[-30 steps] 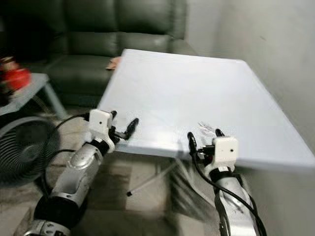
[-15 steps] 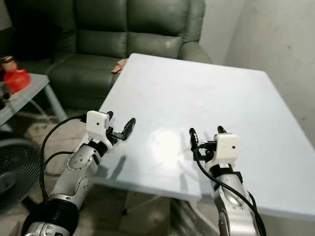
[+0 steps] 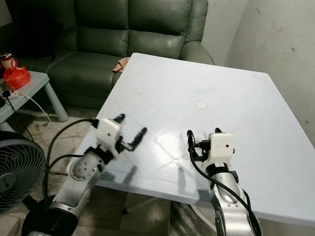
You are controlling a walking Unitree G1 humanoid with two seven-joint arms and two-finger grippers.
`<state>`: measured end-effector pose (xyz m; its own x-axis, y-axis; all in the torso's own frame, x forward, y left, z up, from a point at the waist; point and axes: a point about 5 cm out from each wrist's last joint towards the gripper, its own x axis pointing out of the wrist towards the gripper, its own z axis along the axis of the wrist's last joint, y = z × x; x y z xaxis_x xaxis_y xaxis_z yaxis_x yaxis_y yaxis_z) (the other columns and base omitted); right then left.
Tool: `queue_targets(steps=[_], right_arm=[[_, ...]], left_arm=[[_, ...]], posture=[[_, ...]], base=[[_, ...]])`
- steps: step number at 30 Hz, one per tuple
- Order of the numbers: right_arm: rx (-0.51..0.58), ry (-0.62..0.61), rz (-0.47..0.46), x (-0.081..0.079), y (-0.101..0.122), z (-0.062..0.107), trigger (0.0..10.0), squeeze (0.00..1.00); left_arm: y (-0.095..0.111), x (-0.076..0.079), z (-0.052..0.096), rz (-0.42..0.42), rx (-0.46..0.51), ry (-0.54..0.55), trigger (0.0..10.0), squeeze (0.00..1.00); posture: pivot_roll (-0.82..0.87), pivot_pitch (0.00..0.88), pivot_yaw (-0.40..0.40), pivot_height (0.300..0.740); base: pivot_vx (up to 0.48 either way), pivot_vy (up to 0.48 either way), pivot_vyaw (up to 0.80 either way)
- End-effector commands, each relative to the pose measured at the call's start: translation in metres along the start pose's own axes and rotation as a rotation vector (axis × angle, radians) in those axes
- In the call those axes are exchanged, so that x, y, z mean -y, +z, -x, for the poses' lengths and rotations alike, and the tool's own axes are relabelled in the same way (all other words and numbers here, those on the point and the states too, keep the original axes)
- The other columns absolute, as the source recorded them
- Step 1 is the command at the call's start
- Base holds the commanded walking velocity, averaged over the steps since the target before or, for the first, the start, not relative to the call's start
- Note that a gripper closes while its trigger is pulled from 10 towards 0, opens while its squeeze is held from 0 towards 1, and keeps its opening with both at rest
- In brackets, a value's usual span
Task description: Hang keys on a hook
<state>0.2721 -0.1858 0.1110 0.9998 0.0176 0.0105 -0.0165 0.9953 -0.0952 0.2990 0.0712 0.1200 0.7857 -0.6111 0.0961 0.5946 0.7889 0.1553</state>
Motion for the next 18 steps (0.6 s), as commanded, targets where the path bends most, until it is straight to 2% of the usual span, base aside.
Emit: queue_targets(steps=[1,5,8,12,18], right_arm=[[-0.049,-0.018,-0.002,0.004,-0.008,0.002,10.0,0.00],[-0.080,-0.047,0.036,0.008,-0.014,0.006,10.0,0.00],[-0.104,-0.037,0.013,0.009,-0.021,0.012,10.0,0.00],[-0.098,-0.041,0.014,0.010,-0.025,0.017,10.0,0.00],[-0.063,-0.022,-0.036,0.009,-0.023,0.021,10.0,0.00]], left_arm=[[0.005,0.006,0.000,-0.037,0.022,-0.045,10.0,0.00],[0.002,0.017,0.003,-0.050,0.021,-0.091,10.0,0.00],[0.001,0.021,0.005,-0.045,0.020,-0.103,10.0,0.00],[0.001,0.022,0.005,-0.047,0.020,-0.108,10.0,0.00],[0.002,0.021,0.005,-0.048,0.019,-0.107,10.0,0.00]], posture=[[-0.05,0.025,-0.057,0.711],[-0.05,0.024,-0.057,0.711],[-0.06,0.024,-0.053,0.711],[-0.06,0.027,-0.049,0.711],[-0.06,0.033,-0.045,0.711]], base=[[0.000,0.000,0.00],[0.000,0.000,0.00],[0.000,0.000,0.00],[0.000,0.000,0.00],[0.000,0.000,0.00]])
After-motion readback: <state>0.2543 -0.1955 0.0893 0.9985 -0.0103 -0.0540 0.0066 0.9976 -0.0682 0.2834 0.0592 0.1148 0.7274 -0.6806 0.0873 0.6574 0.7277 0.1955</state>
